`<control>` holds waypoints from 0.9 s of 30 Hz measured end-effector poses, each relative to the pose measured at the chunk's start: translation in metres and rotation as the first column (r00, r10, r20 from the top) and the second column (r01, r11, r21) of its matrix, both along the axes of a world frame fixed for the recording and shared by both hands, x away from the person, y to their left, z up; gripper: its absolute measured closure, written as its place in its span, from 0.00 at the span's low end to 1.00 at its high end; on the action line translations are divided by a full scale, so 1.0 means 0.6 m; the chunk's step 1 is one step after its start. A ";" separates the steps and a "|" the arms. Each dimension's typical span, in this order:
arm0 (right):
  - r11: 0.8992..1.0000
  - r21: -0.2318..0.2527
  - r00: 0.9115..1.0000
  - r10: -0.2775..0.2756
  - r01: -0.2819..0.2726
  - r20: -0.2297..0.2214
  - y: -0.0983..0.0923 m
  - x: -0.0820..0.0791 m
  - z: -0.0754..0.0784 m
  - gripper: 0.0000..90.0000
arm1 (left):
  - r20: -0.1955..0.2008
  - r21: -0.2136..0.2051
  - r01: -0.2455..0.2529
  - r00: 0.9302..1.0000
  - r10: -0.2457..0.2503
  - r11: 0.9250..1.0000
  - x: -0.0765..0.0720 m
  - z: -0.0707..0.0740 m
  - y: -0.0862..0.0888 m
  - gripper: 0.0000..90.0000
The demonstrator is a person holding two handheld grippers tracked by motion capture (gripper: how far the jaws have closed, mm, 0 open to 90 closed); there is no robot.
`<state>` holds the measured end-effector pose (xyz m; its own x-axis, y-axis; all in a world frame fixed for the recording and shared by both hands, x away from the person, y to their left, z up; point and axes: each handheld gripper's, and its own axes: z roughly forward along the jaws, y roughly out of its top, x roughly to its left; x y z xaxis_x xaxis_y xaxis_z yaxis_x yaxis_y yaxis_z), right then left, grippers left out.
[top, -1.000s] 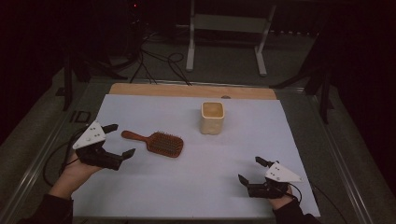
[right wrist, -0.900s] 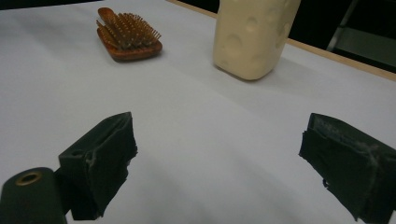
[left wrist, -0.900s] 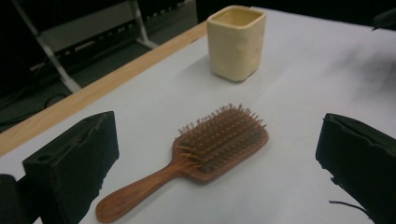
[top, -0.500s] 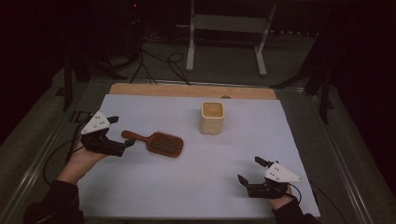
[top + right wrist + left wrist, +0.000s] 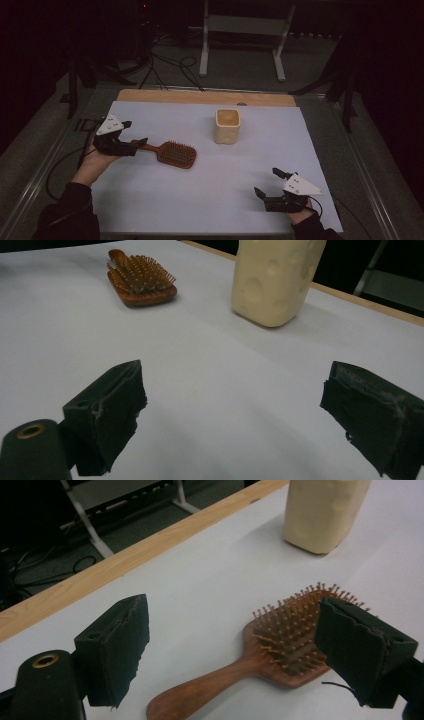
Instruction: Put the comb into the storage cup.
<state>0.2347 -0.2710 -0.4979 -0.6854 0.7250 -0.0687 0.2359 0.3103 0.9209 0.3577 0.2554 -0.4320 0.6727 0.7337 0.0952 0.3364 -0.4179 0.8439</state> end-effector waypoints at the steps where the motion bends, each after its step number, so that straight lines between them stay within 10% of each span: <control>1: 1.000 0.001 1.000 -0.001 0.001 -0.002 0.000 0.000 0.000 0.10 | -0.004 0.002 -0.003 1.000 0.003 1.000 0.003 -0.003 0.000 0.18; 27: 1.000 0.004 1.000 0.007 -0.007 0.000 0.000 0.001 0.000 0.10 | -0.081 0.067 -0.123 0.988 0.128 0.990 0.058 -0.077 0.002 0.72</control>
